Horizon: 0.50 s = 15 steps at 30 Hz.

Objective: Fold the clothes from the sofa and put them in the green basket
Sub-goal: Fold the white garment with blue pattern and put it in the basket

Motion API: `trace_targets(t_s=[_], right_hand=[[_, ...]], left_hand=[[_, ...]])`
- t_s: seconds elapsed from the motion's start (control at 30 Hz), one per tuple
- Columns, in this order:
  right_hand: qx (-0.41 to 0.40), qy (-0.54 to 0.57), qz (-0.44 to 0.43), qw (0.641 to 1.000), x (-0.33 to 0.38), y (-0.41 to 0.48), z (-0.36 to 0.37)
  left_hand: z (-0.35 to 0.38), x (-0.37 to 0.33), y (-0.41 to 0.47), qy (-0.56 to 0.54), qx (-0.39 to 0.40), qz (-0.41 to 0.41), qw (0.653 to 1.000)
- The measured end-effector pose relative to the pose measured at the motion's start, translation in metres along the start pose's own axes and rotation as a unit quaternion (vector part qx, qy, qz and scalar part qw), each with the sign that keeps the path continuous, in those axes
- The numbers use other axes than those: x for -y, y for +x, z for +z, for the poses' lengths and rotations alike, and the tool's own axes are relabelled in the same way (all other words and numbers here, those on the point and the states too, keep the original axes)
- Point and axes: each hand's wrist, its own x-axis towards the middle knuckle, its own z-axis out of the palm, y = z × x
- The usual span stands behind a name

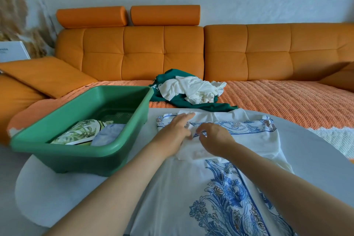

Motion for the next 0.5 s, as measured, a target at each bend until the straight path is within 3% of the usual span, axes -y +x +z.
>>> trace_targets(t_s=[0.07,0.17,0.3,0.4,0.5], right_hand=[[-0.024,-0.022,0.031,0.999,-0.009,0.001,-0.004],[-0.012,-0.029,-0.004,0.999,-0.015,-0.001,-0.002],[0.041,-0.068,-0.133,0.988,-0.005,-0.006,0.013],[0.058,-0.104,-0.146,0.982,-0.003,-0.005,0.015],[0.036,-0.116,-0.092,0.988,-0.002,-0.002,0.006]], left_hand=[[0.014,0.004,0.0,0.0,0.028,0.005,1.0],[0.021,0.011,0.004,-0.06,0.102,-0.081,0.99],[0.029,0.02,0.001,0.112,0.241,-0.141,0.954],[0.027,0.029,-0.002,0.109,0.255,-0.194,0.941],[0.021,0.034,-0.004,0.131,0.223,-0.192,0.947]])
